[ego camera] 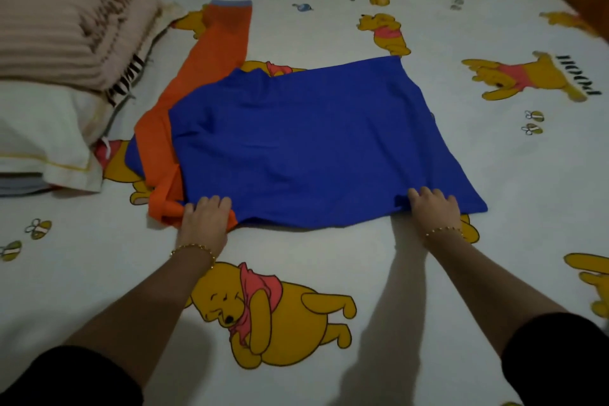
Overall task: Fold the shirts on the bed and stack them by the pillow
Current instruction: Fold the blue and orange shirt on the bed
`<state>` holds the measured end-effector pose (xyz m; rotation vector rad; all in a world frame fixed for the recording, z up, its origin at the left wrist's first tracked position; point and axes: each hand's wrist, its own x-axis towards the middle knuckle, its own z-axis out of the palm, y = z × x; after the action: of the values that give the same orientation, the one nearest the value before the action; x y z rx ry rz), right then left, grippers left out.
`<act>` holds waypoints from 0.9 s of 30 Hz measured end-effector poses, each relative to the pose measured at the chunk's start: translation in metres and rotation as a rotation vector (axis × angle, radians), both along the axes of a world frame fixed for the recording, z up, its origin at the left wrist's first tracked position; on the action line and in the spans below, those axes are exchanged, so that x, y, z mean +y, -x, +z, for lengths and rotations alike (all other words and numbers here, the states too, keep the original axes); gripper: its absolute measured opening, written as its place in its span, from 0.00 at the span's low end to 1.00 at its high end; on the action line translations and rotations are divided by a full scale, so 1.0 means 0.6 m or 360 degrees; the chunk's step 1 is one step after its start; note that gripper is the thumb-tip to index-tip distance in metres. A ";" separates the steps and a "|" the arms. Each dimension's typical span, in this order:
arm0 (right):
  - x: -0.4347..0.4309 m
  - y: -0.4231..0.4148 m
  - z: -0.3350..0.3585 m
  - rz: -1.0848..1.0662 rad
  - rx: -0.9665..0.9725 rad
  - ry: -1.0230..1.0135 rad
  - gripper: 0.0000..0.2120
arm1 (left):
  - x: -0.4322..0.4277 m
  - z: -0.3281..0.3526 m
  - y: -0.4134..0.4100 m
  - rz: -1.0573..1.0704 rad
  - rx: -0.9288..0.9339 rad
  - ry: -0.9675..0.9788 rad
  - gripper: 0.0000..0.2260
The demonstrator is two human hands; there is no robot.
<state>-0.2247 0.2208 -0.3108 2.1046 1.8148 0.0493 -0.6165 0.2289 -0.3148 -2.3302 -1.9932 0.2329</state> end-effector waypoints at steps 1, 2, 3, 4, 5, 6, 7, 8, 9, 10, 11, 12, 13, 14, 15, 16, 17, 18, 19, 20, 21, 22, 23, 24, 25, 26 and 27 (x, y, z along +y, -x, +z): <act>-0.006 -0.001 0.003 0.0025 -0.0013 0.0000 0.18 | -0.005 0.006 0.002 -0.0022 0.0025 -0.0018 0.17; -0.015 -0.002 0.007 0.0048 -0.0031 -0.0009 0.17 | -0.011 0.015 0.006 -0.0054 0.0055 -0.0035 0.19; -0.027 -0.003 0.012 0.0059 -0.0039 -0.0013 0.16 | -0.019 0.026 0.010 -0.0084 0.0083 -0.0047 0.20; -0.041 -0.004 0.016 0.0072 -0.0037 -0.0016 0.15 | -0.028 0.035 0.014 -0.0111 0.0121 -0.0051 0.21; -0.059 -0.006 0.019 0.0088 -0.0025 -0.0016 0.16 | -0.040 0.044 0.018 -0.0136 0.0149 -0.0066 0.21; -0.079 -0.007 0.021 0.0108 0.0002 -0.0019 0.16 | -0.054 0.052 0.022 -0.0167 0.0169 -0.0086 0.20; -0.101 -0.007 0.023 0.0122 0.0036 -0.0020 0.17 | -0.070 0.061 0.026 -0.0194 0.0170 -0.0110 0.20; -0.122 -0.007 0.027 0.0141 0.0068 -0.0027 0.17 | -0.089 0.067 0.031 -0.0213 0.0172 -0.0130 0.20; -0.144 -0.006 0.030 0.0156 0.0091 -0.0025 0.16 | -0.109 0.070 0.036 -0.0211 0.0194 -0.0103 0.21; -0.166 -0.004 0.034 0.0164 0.0107 -0.0016 0.16 | -0.131 0.072 0.041 -0.0212 0.0210 -0.0072 0.22; -0.190 -0.003 0.038 0.0170 0.0114 0.0002 0.16 | -0.157 0.073 0.045 -0.0207 0.0218 -0.0049 0.23; -0.209 -0.001 0.040 0.0181 0.0120 0.0013 0.15 | -0.178 0.072 0.051 -0.0212 0.0198 -0.0064 0.24; -0.232 0.000 0.044 0.0188 0.0127 0.0029 0.15 | -0.205 0.073 0.056 -0.0202 0.0165 -0.0075 0.25; -0.251 0.001 0.048 0.0191 0.0139 0.0043 0.15 | -0.229 0.070 0.061 -0.0205 0.0143 -0.0095 0.26; -0.274 0.002 0.051 0.0183 0.0150 0.0072 0.15 | -0.256 0.068 0.066 -0.0216 0.0120 -0.0116 0.26; -0.294 0.004 0.053 0.0184 0.0162 0.0103 0.15 | -0.282 0.066 0.071 -0.0231 0.0095 -0.0131 0.27; -0.316 0.006 0.055 0.0185 0.0173 0.0128 0.15 | -0.310 0.065 0.077 -0.0234 0.0071 -0.0129 0.27; -0.333 0.009 0.056 0.0190 0.0180 0.0143 0.16 | -0.333 0.063 0.082 -0.0237 0.0048 -0.0129 0.27; -0.353 0.013 0.058 0.0186 0.0184 0.0166 0.16 | -0.358 0.063 0.086 -0.0230 0.0030 -0.0114 0.28; -0.370 0.018 0.060 0.0179 0.0191 0.0189 0.16 | -0.378 0.061 0.090 -0.0226 0.0011 -0.0112 0.28; -0.388 0.024 0.061 0.0169 0.0202 0.0217 0.17 | -0.398 0.059 0.093 -0.0206 -0.0010 -0.0089 0.29; -0.405 0.032 0.062 0.0158 0.0216 0.0250 0.17 | -0.416 0.057 0.097 -0.0180 -0.0038 -0.0063 0.29; -0.420 0.041 0.062 0.0146 0.0228 0.0277 0.18 | -0.433 0.056 0.100 -0.0154 -0.0076 -0.0025 0.29; -0.433 0.054 0.062 0.0132 0.0242 0.0290 0.18 | -0.447 0.055 0.104 -0.0142 -0.0124 -0.0005 0.29; -0.444 0.070 0.060 0.0120 0.0253 0.0291 0.19 | -0.458 0.054 0.109 -0.0141 -0.0170 0.0021 0.29; -0.453 0.090 0.059 0.0114 0.0270 0.0299 0.19 | -0.468 0.053 0.116 -0.0146 -0.0214 0.0045 0.31; -0.459 0.115 0.058 0.0129 0.0290 0.0305 0.19 | -0.476 0.054 0.125 -0.0139 -0.0253 0.0071 0.34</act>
<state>-0.2935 -0.0546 -0.2760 1.9560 1.9228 -0.2929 -0.6913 -0.0567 -0.2822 -2.5308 -1.9655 0.0906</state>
